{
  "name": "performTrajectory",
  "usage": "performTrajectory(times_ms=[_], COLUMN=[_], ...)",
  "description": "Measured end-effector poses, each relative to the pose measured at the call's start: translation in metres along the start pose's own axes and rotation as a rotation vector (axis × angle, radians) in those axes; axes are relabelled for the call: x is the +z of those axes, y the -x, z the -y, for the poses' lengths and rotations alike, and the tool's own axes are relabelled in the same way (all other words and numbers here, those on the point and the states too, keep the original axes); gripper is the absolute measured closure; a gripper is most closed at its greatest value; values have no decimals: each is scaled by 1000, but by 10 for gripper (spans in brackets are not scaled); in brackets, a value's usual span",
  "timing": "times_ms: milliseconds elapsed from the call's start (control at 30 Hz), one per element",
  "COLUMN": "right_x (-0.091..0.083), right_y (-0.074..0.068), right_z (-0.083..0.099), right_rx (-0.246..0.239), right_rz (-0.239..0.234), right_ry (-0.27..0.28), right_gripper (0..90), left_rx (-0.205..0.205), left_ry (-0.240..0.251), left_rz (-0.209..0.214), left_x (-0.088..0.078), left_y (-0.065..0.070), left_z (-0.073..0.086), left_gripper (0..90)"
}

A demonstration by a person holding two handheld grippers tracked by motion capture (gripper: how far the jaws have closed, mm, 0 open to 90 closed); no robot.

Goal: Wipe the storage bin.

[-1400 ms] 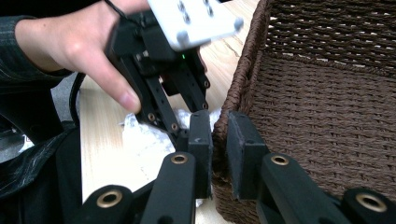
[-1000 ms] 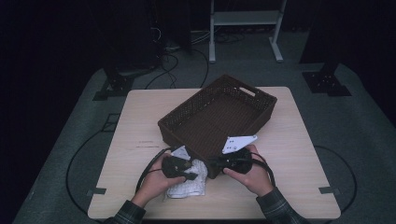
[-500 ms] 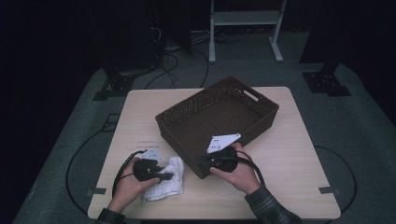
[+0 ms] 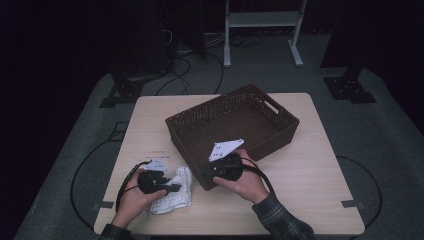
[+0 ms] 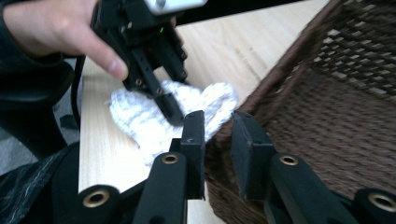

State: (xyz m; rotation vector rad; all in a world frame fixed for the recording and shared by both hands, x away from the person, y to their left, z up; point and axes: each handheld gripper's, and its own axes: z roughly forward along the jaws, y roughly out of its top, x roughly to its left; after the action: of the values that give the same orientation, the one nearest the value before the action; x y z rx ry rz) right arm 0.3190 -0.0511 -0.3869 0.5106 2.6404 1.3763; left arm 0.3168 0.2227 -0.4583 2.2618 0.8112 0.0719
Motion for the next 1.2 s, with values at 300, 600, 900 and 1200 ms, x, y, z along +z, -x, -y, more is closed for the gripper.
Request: performTrajectory(times_ms=[300,600,900,1200], right_x=[-57,-108,-138,-158], right_y=[35,104,171,218], right_z=[9,39,66,86], right_rx=[40,145,259,334], right_rz=[150,365,548,658], right_ry=[58,50,1,-55], right_gripper=[719,687,676,674], left_rx=[-5,-5,2,-1], left_ry=[2,1,-4,-5], left_rz=[-3,-7,-7,-4], left_x=[-1,-1,-2,0], left_y=[-1,-1,-2,-2], left_z=[1,1,2,2], left_gripper=[703,703,703,703])
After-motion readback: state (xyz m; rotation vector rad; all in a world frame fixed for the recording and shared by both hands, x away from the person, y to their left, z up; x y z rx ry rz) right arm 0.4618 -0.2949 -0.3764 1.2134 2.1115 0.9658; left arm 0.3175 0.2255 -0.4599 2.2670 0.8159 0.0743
